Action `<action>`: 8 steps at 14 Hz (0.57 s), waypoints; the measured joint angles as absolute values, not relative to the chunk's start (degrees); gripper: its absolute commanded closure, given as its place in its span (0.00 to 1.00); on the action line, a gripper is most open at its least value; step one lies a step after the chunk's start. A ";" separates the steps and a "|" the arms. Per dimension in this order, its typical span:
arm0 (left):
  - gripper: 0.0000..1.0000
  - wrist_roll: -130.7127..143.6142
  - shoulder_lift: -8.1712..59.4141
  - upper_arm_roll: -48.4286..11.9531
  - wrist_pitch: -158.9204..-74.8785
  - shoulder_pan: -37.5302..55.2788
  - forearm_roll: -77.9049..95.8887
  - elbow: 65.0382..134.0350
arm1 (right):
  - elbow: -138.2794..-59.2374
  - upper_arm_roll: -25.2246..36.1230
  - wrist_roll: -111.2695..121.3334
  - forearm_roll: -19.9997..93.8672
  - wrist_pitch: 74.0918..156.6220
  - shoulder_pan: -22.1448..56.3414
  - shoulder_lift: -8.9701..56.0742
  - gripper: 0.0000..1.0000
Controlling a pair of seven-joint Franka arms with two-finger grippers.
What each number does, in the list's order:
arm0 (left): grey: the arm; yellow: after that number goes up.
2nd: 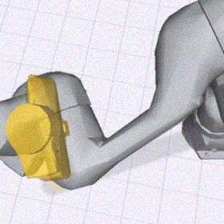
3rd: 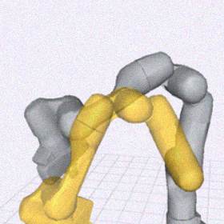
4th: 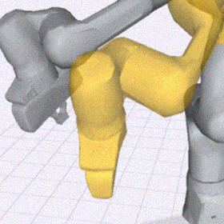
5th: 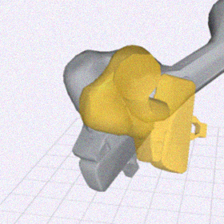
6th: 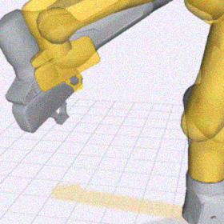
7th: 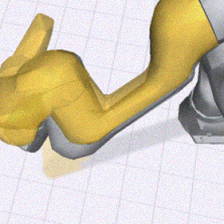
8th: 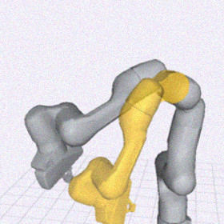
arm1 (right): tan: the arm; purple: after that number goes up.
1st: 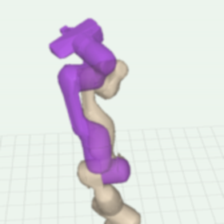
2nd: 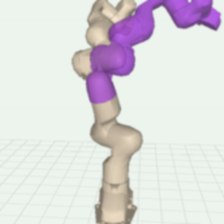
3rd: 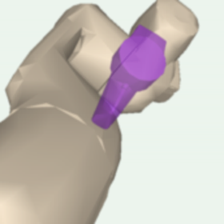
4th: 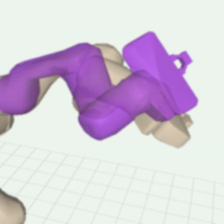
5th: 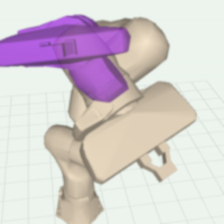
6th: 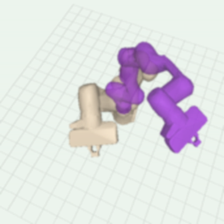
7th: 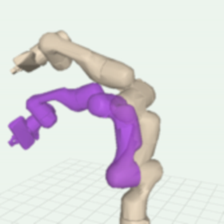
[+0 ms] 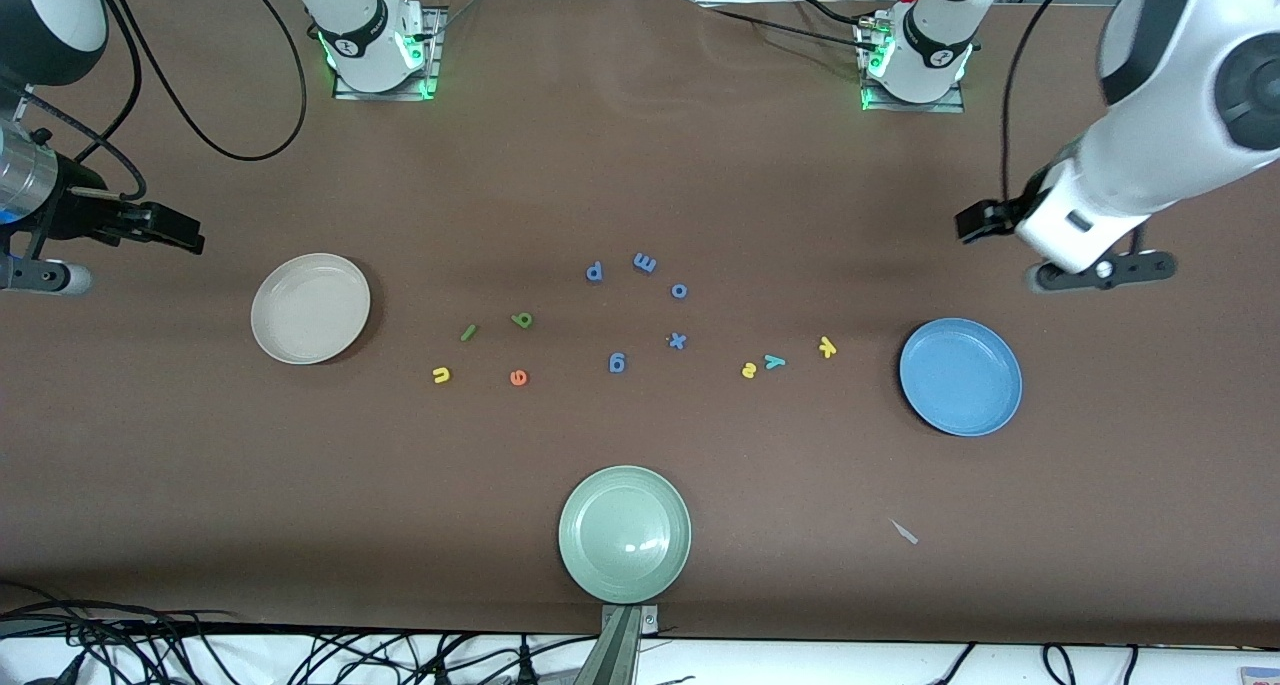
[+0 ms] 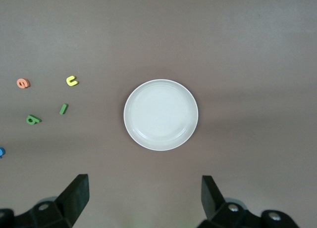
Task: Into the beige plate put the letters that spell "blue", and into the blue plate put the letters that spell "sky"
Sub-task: 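Reach the left gripper down to the yellow k beside the blue plate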
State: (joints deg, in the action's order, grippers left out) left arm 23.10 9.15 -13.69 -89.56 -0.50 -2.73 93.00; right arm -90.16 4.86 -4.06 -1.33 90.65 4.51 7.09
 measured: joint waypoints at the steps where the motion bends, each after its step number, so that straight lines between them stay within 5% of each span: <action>1: 0.00 26.11 10.77 -13.71 -91.42 0.26 -2.53 92.93 | -90.17 4.89 -3.81 -1.33 90.65 4.50 7.09 0.00; 8: 0.00 32.43 27.45 -13.21 -104.31 -0.20 -0.29 93.08 | -90.27 4.90 -3.59 -1.33 90.65 4.50 7.28 0.00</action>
State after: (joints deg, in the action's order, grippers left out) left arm 32.43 27.45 -13.21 -104.31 -0.20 -0.29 93.08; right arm -90.27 4.90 -3.59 -1.33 90.65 4.50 7.28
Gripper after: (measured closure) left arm 0.000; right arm 0.000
